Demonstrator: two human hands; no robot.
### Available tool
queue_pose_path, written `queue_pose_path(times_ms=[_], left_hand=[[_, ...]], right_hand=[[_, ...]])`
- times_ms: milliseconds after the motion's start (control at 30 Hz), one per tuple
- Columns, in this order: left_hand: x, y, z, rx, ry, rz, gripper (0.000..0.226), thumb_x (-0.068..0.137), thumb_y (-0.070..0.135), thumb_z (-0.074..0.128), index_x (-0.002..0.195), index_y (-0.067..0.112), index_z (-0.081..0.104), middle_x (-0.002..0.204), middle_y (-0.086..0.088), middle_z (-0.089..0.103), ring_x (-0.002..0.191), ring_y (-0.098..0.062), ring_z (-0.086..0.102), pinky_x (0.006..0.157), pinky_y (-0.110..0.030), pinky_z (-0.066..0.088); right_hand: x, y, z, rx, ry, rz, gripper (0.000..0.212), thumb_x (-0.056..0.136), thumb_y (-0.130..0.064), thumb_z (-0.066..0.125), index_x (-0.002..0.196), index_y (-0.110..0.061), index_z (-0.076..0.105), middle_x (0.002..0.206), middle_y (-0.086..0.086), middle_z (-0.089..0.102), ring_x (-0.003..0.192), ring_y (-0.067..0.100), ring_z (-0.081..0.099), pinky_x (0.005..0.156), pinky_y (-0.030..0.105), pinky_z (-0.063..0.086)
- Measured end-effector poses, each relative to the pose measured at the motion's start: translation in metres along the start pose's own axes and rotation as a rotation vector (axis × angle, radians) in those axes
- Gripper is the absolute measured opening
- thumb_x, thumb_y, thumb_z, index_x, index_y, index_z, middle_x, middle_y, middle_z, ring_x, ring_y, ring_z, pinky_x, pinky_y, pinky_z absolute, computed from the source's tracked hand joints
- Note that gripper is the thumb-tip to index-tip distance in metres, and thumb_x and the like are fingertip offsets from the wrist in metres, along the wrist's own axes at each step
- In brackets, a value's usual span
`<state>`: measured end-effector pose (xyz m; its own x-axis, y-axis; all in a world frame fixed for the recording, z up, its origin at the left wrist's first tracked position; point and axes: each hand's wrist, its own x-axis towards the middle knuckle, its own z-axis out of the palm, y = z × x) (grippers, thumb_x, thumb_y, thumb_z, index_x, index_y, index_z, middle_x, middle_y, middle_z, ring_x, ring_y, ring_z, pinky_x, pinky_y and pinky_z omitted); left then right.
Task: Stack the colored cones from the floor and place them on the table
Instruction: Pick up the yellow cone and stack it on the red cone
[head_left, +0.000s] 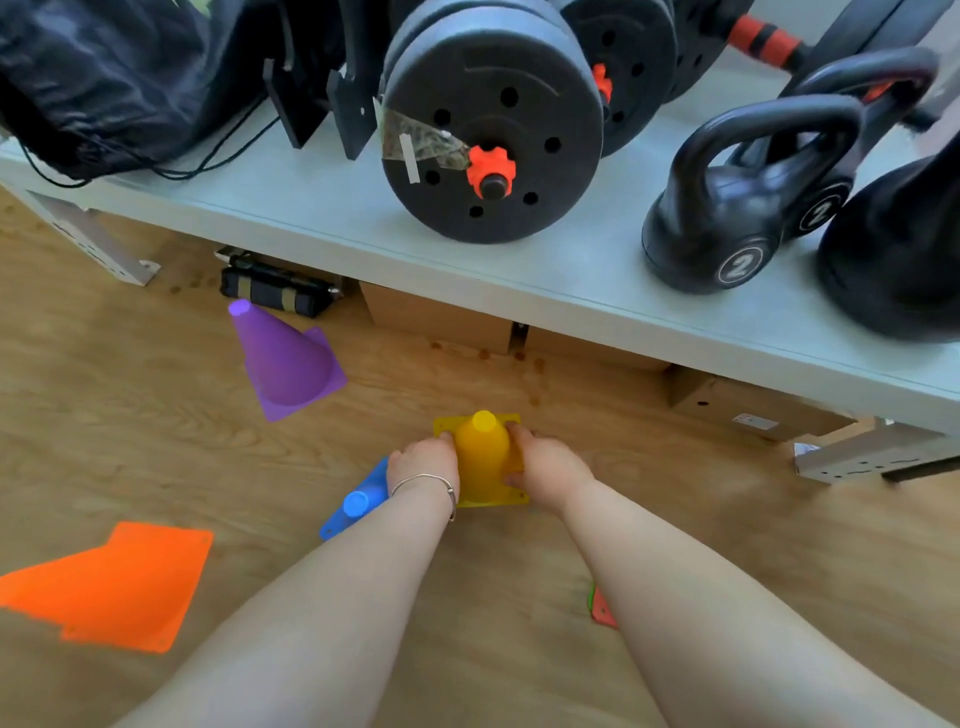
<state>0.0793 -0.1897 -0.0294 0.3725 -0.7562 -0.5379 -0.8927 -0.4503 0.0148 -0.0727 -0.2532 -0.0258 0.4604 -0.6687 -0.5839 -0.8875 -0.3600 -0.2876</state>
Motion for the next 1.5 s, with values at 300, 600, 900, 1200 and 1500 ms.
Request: queue_pose_path(times_ms=[300,600,900,1200,1500], left_hand=[[-0.018,-0.001,-0.001,-0.340,0.007,0.095,0.056,0.083,0.030,0.067,0.135,0.024,0.047,0.123,-0.010,0.064,0.113,-0.034,0.058,0.091,-0.040,0.051],[-0.067,0.009,-0.026,-0.713,0.134,0.175,0.072,0.072,0.037,0.077,0.138,0.030,0.049,0.130,0.002,0.063,0.115,-0.016,0.061,0.098,-0.036,0.050],[-0.123,0.060,-0.064,-0.727,0.131,0.363,0.071,0.072,0.037,0.080,0.136,0.032,0.051,0.129,0.005,0.062,0.111,-0.010,0.062,0.096,-0.030,0.052],[-0.149,0.115,-0.059,-0.689,0.085,0.456,0.071,0.070,0.037,0.081,0.135,0.033,0.052,0.127,0.007,0.063,0.107,-0.007,0.063,0.090,-0.025,0.053],[-0.148,0.138,-0.015,-0.594,-0.002,0.397,0.070,0.070,0.039,0.079,0.135,0.037,0.052,0.111,0.006,0.068,0.094,-0.012,0.064,0.087,-0.031,0.054]], right_hand=[[-0.024,0.025,-0.007,0.176,0.050,0.003,0.077,0.085,-0.041,0.070,0.150,-0.028,0.030,0.131,0.012,0.061,0.120,0.034,0.057,0.094,0.041,0.050],[-0.083,0.043,-0.045,0.403,0.186,-0.091,0.073,0.079,-0.037,0.076,0.143,-0.037,0.041,0.132,0.002,0.063,0.117,0.023,0.062,0.096,0.039,0.052],[-0.173,0.089,-0.086,0.471,0.307,-0.110,0.066,0.074,-0.036,0.082,0.134,-0.038,0.054,0.120,-0.002,0.069,0.102,0.016,0.068,0.091,0.033,0.055],[-0.225,0.138,-0.088,0.474,0.312,-0.025,0.069,0.074,-0.036,0.082,0.136,-0.029,0.052,0.127,0.001,0.064,0.099,0.019,0.068,0.090,0.038,0.055],[-0.229,0.157,-0.049,0.435,0.229,0.080,0.073,0.077,-0.041,0.078,0.141,-0.026,0.046,0.134,0.003,0.060,0.111,0.021,0.063,0.095,0.038,0.054]])
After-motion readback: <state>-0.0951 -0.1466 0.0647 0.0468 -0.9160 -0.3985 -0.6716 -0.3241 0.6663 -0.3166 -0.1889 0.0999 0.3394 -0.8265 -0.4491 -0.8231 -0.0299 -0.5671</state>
